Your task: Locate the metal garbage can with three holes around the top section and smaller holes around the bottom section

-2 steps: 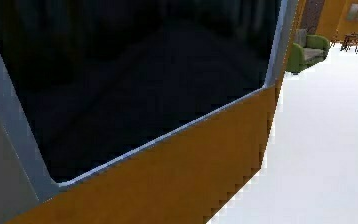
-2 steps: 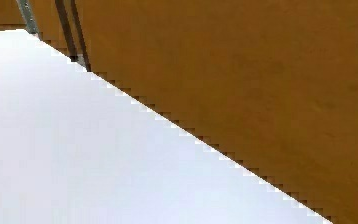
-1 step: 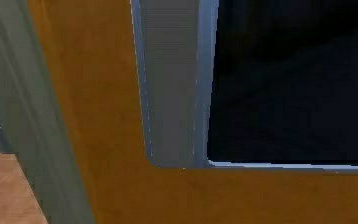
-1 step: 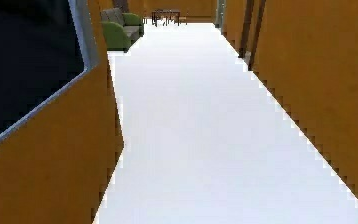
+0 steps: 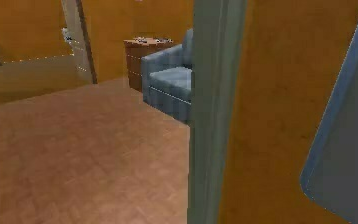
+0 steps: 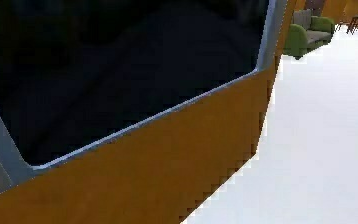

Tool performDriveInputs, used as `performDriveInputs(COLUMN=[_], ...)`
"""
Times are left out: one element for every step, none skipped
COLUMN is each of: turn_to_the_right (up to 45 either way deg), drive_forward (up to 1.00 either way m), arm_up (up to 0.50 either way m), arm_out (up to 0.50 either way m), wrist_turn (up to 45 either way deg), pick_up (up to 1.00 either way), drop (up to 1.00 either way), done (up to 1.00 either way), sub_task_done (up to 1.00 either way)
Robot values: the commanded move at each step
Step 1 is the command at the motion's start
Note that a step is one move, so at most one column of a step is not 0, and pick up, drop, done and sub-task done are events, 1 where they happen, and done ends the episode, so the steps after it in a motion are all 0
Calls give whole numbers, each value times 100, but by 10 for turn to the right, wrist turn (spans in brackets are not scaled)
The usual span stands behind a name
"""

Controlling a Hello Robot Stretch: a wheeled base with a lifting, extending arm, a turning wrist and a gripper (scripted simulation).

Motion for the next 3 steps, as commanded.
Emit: performDriveInputs(turn_to_the_right=[-420,0,-60], drive_forward=[0,100,0], arm_up=[0,0,0], arm_out=[0,0,0], wrist_turn=[0,0,0], pick_up=[0,0,0], drop=[0,0,0], done=[0,0,0], sub_task_done=[0,0,0])
